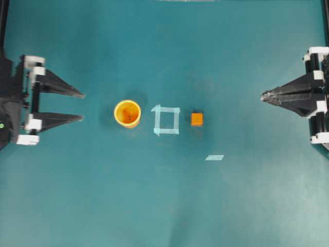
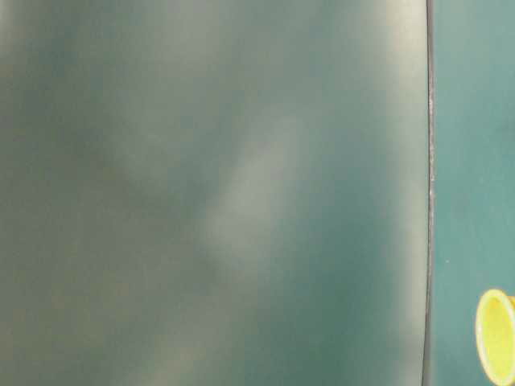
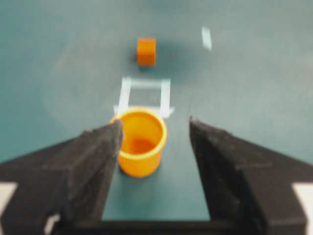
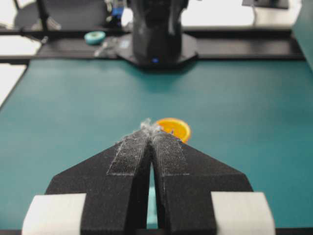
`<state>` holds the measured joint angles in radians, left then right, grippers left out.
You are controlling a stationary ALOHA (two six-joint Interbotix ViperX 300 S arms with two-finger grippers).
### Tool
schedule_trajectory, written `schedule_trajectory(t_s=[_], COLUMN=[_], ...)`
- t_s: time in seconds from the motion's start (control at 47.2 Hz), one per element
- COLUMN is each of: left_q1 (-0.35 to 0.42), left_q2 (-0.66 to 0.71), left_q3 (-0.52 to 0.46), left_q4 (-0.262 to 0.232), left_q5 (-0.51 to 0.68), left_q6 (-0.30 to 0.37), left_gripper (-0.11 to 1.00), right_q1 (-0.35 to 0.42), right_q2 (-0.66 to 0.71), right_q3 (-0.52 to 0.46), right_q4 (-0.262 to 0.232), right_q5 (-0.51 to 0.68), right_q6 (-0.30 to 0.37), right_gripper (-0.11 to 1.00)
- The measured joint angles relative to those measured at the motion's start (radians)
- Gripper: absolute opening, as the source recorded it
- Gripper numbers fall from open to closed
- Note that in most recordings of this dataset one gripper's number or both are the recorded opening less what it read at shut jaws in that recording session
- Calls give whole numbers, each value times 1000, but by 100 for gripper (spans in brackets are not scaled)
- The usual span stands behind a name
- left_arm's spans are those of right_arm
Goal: Move the cup to the right with left arm.
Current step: 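Open the left gripper and move it right toward the orange cup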
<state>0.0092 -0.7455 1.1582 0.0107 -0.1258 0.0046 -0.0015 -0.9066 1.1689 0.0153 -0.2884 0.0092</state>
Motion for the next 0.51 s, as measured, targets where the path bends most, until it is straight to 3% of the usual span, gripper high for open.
schedule_trajectory(t_s=[0.254, 0.508], left_q1=[6, 44], left_q2=[210, 373], left_q3=[-57, -104], left_q4=[0, -2], left_q5=[-8, -12], left_q6=[0, 2], left_gripper=[79, 82], right_q1=[0, 0], right_q2=[0, 0], right_q3=[-2, -6], right_q4=[0, 0], right_q5=[0, 0], right_q6=[0, 0], right_gripper=[-1, -1])
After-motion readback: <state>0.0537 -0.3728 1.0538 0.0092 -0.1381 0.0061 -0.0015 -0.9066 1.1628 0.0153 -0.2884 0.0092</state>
